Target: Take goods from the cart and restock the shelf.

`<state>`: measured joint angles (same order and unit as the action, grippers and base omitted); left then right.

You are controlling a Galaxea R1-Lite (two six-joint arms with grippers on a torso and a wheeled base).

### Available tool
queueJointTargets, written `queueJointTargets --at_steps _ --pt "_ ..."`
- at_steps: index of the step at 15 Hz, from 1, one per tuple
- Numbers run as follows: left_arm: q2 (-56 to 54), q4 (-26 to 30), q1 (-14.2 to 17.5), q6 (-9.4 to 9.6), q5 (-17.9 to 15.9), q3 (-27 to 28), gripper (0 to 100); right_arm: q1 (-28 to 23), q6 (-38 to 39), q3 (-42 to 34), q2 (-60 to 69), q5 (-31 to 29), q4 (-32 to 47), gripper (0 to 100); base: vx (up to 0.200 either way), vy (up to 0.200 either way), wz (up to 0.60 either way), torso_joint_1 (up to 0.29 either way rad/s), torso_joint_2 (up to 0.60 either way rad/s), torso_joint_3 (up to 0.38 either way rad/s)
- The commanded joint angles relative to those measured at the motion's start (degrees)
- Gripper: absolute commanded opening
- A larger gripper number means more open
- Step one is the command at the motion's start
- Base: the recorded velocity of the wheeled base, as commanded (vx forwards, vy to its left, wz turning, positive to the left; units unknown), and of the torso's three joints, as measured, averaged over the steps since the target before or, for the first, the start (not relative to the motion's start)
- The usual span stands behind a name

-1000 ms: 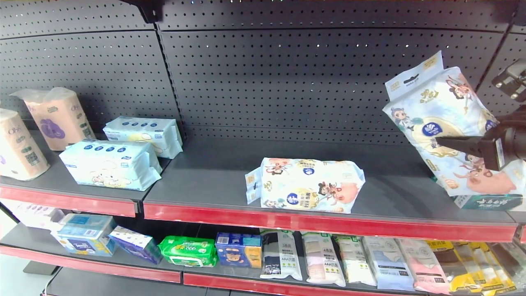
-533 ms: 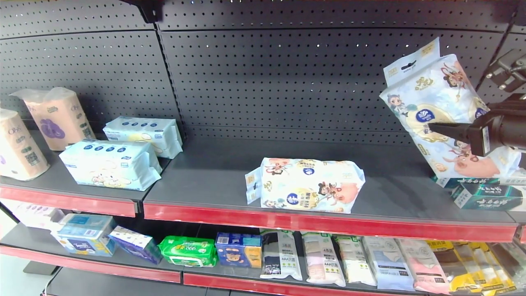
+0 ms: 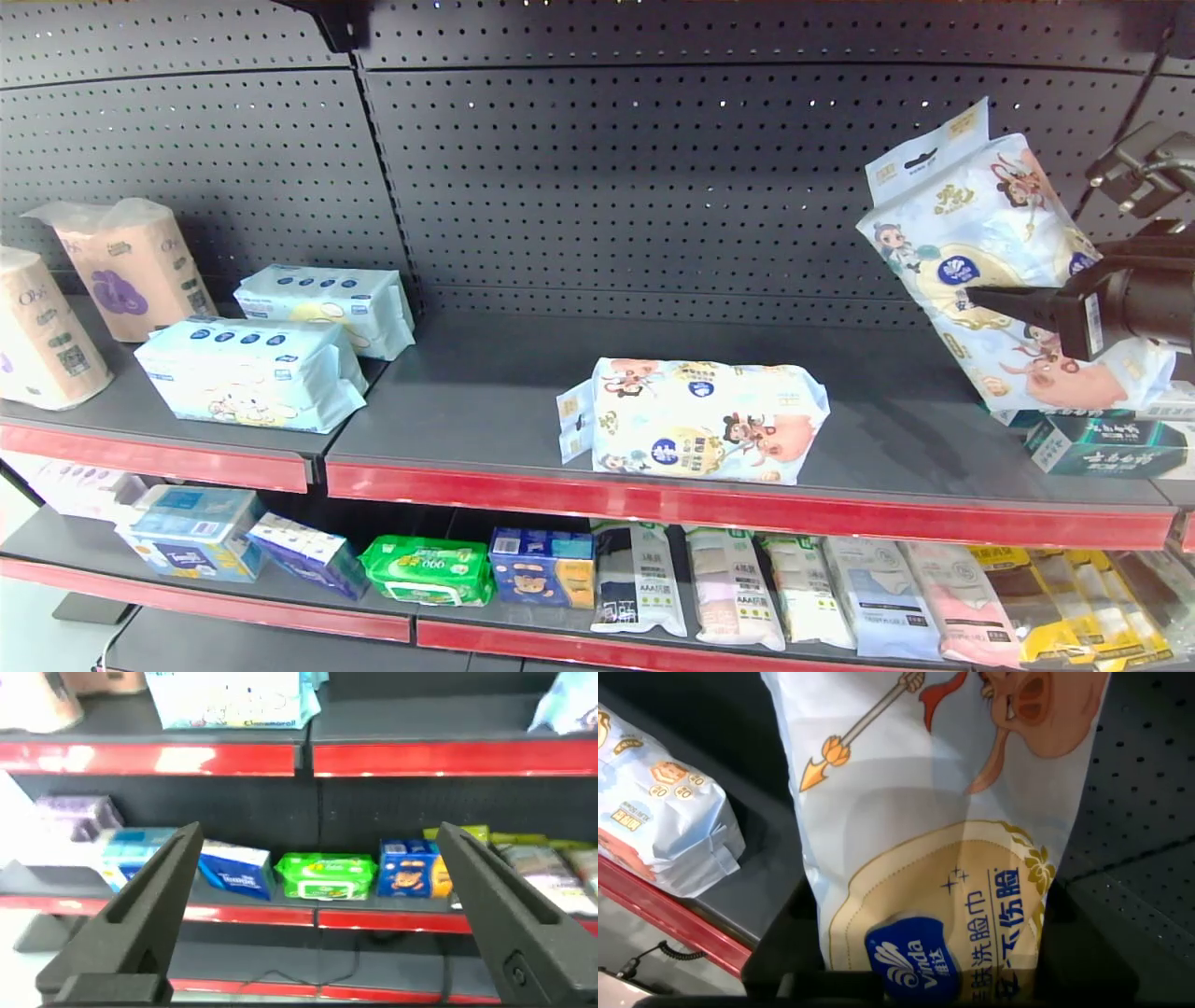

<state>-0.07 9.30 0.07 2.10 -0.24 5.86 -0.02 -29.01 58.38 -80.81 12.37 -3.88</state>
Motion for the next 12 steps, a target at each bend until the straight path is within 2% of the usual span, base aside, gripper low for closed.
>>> queueJointTargets --at_steps 1,2,3,4,5,6,7,8,10,12 --pt "0.07 -0.07 0.01 -0.51 0.51 -0.15 100 0.38 -0.08 0.42 -0.66 0.02 -0.08 0 0.0 0.0 0.0 0.0 0.0 0.0" --pt "0.07 -0.07 0.01 -0.69 1.12 -0.15 100 0.46 -0.08 0.42 -0.84 -0.07 -0.17 0 0.0 0.0 0.0 0.0 0.0 0.0" --pt "0.07 -0.16 0.01 -2.27 3.85 -0.15 100 0.46 0.01 0.42 -1.1 -0.07 -0.61 0 0.0 0.0 0.0 0.0 0.0 0.0" --pt "0.07 -0.16 0.01 -2.8 3.67 -0.15 100 0.46 0.01 0.33 -1.1 -0.07 -0.61 0 0.0 0.0 0.0 0.0 0.0 0.0" --pt "0.07 -0.25 0.01 -2.36 1.56 -0.24 100 0.46 0.01 0.15 -1.01 -0.07 -0.61 0 0.0 0.0 0.0 0.0 0.0 0.0" --pt "0.07 -0.69 0.01 -0.34 -3.45 -0.59 100 0.38 0.01 0.24 -0.93 -0.07 -0.61 0 0.0 0.0 0.0 0.0 0.0 0.0" --pt "0.07 -1.83 0.01 0.36 -6.44 -0.85 100 0.38 0.01 0.33 -0.84 -0.07 -0.61 0 0.0 0.0 0.0 0.0 0.0 0.0" --pt "0.86 -1.83 0.01 0.19 -5.47 -1.03 100 0.38 0.01 0.51 -0.84 -0.07 -0.61 0 0.0 0.0 0.0 0.0 0.0 0.0" --pt "1.48 -1.92 0.37 -1.57 0.77 -0.94 100 0.2 0.1 0.77 -0.84 -0.07 -0.69 0 0.0 0.0 0.0 0.0 0.0 0.0" --pt "0.86 -2.01 0.37 -2.18 4.37 -1.03 100 0.2 0.27 0.33 -0.84 -0.07 -0.69 0 0.0 0.0 0.0 0.0 0.0 0.0"
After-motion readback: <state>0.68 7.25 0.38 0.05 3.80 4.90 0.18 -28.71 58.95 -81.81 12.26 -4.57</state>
